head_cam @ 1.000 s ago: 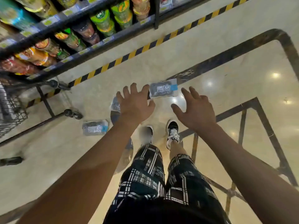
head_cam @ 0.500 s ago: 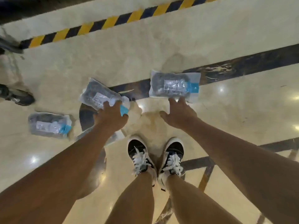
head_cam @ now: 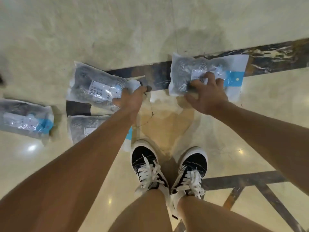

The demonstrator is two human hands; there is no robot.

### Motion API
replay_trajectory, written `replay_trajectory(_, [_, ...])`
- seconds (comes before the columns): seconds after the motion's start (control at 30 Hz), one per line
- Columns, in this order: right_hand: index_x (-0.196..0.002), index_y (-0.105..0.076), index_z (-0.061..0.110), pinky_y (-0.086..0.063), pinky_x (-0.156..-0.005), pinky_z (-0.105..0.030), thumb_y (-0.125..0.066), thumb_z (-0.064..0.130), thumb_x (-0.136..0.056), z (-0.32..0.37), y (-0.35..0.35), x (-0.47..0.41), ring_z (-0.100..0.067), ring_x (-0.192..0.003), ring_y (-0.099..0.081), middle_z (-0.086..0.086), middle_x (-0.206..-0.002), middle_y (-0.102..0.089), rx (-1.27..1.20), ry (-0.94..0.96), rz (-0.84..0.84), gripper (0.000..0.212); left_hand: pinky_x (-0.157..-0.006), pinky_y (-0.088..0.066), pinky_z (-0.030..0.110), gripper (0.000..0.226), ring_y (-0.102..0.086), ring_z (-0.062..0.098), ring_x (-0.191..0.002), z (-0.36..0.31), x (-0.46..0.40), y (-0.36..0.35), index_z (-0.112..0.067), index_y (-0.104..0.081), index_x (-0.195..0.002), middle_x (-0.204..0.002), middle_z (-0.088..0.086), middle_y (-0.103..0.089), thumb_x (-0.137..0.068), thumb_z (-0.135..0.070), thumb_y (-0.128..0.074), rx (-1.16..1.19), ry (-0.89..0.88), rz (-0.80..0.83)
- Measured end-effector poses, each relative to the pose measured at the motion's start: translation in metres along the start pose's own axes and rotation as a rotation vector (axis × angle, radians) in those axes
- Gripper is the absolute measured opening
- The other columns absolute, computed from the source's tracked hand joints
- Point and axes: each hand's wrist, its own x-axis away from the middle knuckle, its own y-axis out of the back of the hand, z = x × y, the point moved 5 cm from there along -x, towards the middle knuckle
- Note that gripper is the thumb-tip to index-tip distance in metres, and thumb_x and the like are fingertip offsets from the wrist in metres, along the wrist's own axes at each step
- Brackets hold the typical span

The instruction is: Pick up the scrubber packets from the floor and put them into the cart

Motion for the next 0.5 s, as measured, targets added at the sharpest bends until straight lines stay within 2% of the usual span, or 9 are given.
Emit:
replay_trajectory(0.07, [-0.130,-0.065,0.028,-0.035,-0.111,-0.053,-0.058,0.058,-0.094,-0.015,-0.005,0.021,-0.048,-0.134,-0.032,-0.013,-0.150,-0.035,0.001,0.024,0.053,0.047,-0.102,-0.053,0.047,0.090,-0.055,0.033,-0.121,-0.012,0.005,-0.001,-0.026,-0.048,-0.144,-0.145,0.013,-0.041,-0.063,-0.061,-0.065,0.058,0.004,0.076])
replay_trajectory(0.1, [-0.126,-0.069,0.028,-0.037,-0.109,-0.053,-0.060,0.056,-0.093,-0.024,-0.009,0.028,-0.047,-0.134,-0.032,-0.012,-0.150,-0.036,-0.003,0.030,0.069,0.044,-0.100,-0.054,0.048,0.089,-0.057,0.034,-0.119,-0.017,0.002,0.003,-0.023,-0.051,-0.142,-0.141,0.013,-0.049,-0.061,-0.059,-0.063,0.010,-0.008,0.091])
replay_trajectory(0.17, [-0.117,-0.075,0.024,-0.040,-0.108,-0.053,-0.061,0.053,-0.093,-0.035,-0.011,0.040,-0.046,-0.135,-0.033,-0.013,-0.148,-0.041,-0.009,0.013,0.088,0.040,-0.097,-0.055,0.047,0.072,-0.059,0.035,-0.118,-0.027,-0.008,0.021,-0.015,-0.056,-0.136,-0.133,0.016,-0.059,-0.071,-0.046,-0.063,-0.213,-0.096,0.055])
replay_trajectory(0.23, [-0.111,-0.075,0.011,-0.043,-0.105,-0.050,-0.059,0.049,-0.092,-0.045,-0.012,0.044,-0.048,-0.128,-0.043,-0.021,-0.135,-0.050,-0.093,-0.079,0.016,0.045,-0.099,-0.053,0.046,0.053,-0.056,0.038,-0.122,-0.038,-0.025,0.045,-0.009,-0.054,-0.135,-0.136,0.020,-0.056,-0.086,-0.025,-0.064,-0.583,-0.281,-0.057])
replay_trajectory(0.27, [-0.108,-0.070,0.003,-0.044,-0.101,-0.049,-0.059,0.046,-0.092,-0.049,-0.010,0.045,-0.048,-0.122,-0.048,-0.025,-0.127,-0.054,-0.177,-0.202,-0.063,0.047,-0.103,-0.049,0.049,0.056,-0.050,0.041,-0.128,-0.042,-0.036,0.057,-0.008,-0.049,-0.139,-0.141,0.023,-0.048,-0.087,-0.019,-0.067,-0.776,-0.386,-0.106])
replay_trajectory(0.33, [-0.100,-0.059,-0.001,-0.047,-0.098,-0.051,-0.066,0.049,-0.089,-0.067,-0.014,0.046,-0.049,-0.117,-0.055,-0.027,-0.123,-0.057,-0.436,-0.550,-0.232,0.051,-0.111,-0.036,0.057,0.081,-0.035,0.045,-0.140,-0.046,-0.055,0.073,-0.011,-0.035,-0.150,-0.153,0.022,-0.031,-0.084,-0.026,-0.079,-1.072,-0.538,-0.132])
replay_trajectory(0.4, [-0.118,-0.051,0.002,-0.054,-0.089,-0.054,-0.080,0.060,-0.078,-0.074,-0.041,0.051,-0.043,-0.120,-0.058,-0.020,-0.135,-0.055,-0.939,-0.999,-0.147,0.075,-0.112,-0.032,0.058,0.097,-0.031,0.042,-0.143,-0.047,-0.073,0.080,-0.016,-0.029,-0.154,-0.155,0.018,-0.033,-0.078,-0.041,-0.084,-1.181,-0.554,-0.095])
replay_trajectory(0.43, [-0.128,-0.047,0.008,-0.056,-0.080,-0.053,-0.083,0.063,-0.073,-0.070,-0.054,0.051,-0.040,-0.119,-0.059,-0.015,-0.136,-0.055,-1.151,-1.123,-0.067,0.085,-0.111,-0.033,0.057,0.097,-0.035,0.041,-0.141,-0.047,-0.080,0.081,-0.017,-0.033,-0.152,-0.151,0.018,-0.040,-0.076,-0.047,-0.085,-1.207,-0.531,-0.099])
replay_trajectory(0.5, [-0.125,-0.046,0.018,-0.056,-0.072,-0.051,-0.085,0.061,-0.071,-0.058,-0.065,0.044,-0.037,-0.116,-0.060,-0.010,-0.129,-0.057,-1.358,-1.180,0.016,0.079,-0.108,-0.034,0.054,0.091,-0.046,0.040,-0.132,-0.047,-0.084,0.079,-0.014,-0.048,-0.141,-0.139,0.018,-0.052,-0.071,-0.062,-0.083,-1.308,-0.498,-0.122])
